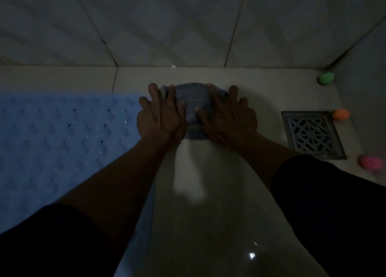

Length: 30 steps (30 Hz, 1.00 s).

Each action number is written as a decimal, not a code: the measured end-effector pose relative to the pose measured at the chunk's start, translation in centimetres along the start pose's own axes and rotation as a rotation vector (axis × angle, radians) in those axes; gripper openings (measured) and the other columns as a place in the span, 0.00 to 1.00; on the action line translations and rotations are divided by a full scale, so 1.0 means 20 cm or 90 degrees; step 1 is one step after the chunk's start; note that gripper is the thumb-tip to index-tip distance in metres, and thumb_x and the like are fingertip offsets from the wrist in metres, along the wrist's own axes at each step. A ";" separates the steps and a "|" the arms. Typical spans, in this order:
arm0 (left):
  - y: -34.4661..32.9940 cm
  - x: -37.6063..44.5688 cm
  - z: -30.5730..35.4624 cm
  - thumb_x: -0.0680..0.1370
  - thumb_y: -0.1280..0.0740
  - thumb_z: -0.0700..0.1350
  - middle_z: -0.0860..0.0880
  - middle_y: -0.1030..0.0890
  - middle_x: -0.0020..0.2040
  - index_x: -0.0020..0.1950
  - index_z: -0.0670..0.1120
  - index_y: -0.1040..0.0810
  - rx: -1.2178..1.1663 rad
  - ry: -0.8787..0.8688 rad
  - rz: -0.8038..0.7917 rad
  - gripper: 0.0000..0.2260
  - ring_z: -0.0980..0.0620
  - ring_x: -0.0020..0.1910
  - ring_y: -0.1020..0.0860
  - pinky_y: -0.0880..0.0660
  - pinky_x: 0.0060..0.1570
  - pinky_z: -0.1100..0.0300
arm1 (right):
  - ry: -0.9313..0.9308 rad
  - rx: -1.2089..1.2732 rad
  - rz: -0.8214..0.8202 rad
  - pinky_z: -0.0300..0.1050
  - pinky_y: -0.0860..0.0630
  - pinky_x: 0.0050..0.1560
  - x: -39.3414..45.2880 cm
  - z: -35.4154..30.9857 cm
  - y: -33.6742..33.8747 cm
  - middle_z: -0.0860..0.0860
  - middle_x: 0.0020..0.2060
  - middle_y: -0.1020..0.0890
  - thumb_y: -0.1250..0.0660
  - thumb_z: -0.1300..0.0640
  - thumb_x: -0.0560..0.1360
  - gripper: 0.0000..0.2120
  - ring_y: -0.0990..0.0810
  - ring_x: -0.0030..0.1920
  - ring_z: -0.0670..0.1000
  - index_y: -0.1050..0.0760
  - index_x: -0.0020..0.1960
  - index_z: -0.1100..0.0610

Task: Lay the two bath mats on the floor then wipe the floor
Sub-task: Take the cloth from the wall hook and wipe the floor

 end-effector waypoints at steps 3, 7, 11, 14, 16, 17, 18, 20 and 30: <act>-0.02 -0.08 -0.03 0.81 0.47 0.63 0.41 0.42 0.73 0.77 0.51 0.42 -0.024 0.014 -0.033 0.28 0.36 0.62 0.32 0.36 0.42 0.48 | -0.013 -0.018 0.001 0.58 0.31 0.57 -0.10 0.00 -0.01 0.57 0.73 0.43 0.50 0.28 0.75 0.36 0.32 0.62 0.66 0.54 0.78 0.39; -0.03 -0.19 -0.06 0.80 0.43 0.63 0.40 0.44 0.75 0.78 0.50 0.46 -0.044 -0.020 -0.063 0.31 0.33 0.64 0.34 0.35 0.43 0.48 | -0.032 -0.010 0.023 0.58 0.30 0.55 -0.24 -0.01 -0.03 0.58 0.72 0.40 0.50 0.27 0.74 0.35 0.30 0.60 0.67 0.53 0.77 0.37; -0.07 -0.30 -0.10 0.81 0.47 0.63 0.41 0.49 0.78 0.80 0.50 0.49 -0.058 -0.028 -0.095 0.31 0.33 0.69 0.39 0.30 0.56 0.43 | -0.055 0.005 -0.034 0.59 0.32 0.60 -0.37 -0.03 -0.04 0.59 0.76 0.45 0.51 0.27 0.74 0.35 0.33 0.65 0.68 0.56 0.77 0.36; -0.01 -0.41 -0.08 0.83 0.50 0.61 0.42 0.49 0.80 0.81 0.49 0.50 -0.049 -0.040 -0.112 0.29 0.32 0.73 0.42 0.32 0.62 0.42 | -0.085 0.013 -0.060 0.60 0.33 0.62 -0.50 -0.03 -0.03 0.58 0.77 0.46 0.51 0.26 0.74 0.36 0.35 0.68 0.68 0.58 0.77 0.35; -0.02 -0.48 -0.07 0.84 0.51 0.58 0.40 0.50 0.80 0.81 0.47 0.51 0.011 -0.095 -0.126 0.28 0.33 0.75 0.46 0.36 0.67 0.41 | -0.074 0.011 -0.051 0.60 0.31 0.60 -0.57 -0.03 -0.04 0.58 0.76 0.45 0.51 0.26 0.74 0.36 0.34 0.66 0.68 0.59 0.77 0.36; -0.04 -0.51 -0.06 0.84 0.52 0.57 0.40 0.50 0.80 0.81 0.47 0.51 0.055 -0.137 -0.120 0.28 0.34 0.75 0.47 0.37 0.67 0.40 | -0.070 0.012 -0.041 0.59 0.31 0.59 -0.59 -0.03 -0.04 0.58 0.75 0.44 0.51 0.27 0.74 0.36 0.33 0.65 0.67 0.58 0.77 0.36; -0.04 -0.53 -0.06 0.83 0.52 0.58 0.40 0.49 0.79 0.81 0.48 0.49 0.083 -0.158 -0.105 0.28 0.34 0.74 0.45 0.36 0.65 0.40 | -0.067 0.010 -0.029 0.59 0.30 0.57 -0.61 -0.03 -0.04 0.58 0.75 0.44 0.50 0.27 0.74 0.36 0.33 0.64 0.67 0.58 0.77 0.36; -0.03 -0.54 -0.10 0.82 0.50 0.61 0.40 0.48 0.78 0.80 0.51 0.49 0.038 -0.090 -0.104 0.29 0.34 0.71 0.40 0.31 0.60 0.41 | -0.063 0.001 -0.013 0.58 0.30 0.57 -0.64 -0.02 -0.05 0.59 0.74 0.43 0.50 0.27 0.74 0.36 0.32 0.63 0.67 0.56 0.78 0.38; 0.04 -0.89 -0.14 0.82 0.51 0.63 0.42 0.49 0.78 0.80 0.55 0.50 -0.031 0.004 -0.129 0.28 0.34 0.70 0.37 0.30 0.61 0.42 | -0.032 0.009 -0.039 0.56 0.31 0.57 -0.94 -0.01 -0.09 0.58 0.73 0.44 0.49 0.29 0.75 0.37 0.32 0.63 0.66 0.57 0.78 0.40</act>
Point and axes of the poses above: each hand's wrist, its own x-axis towards the middle knuckle, its own y-axis out of the back of the hand, z = x × y, the point moved 6 cm from there along x, towards the middle knuckle
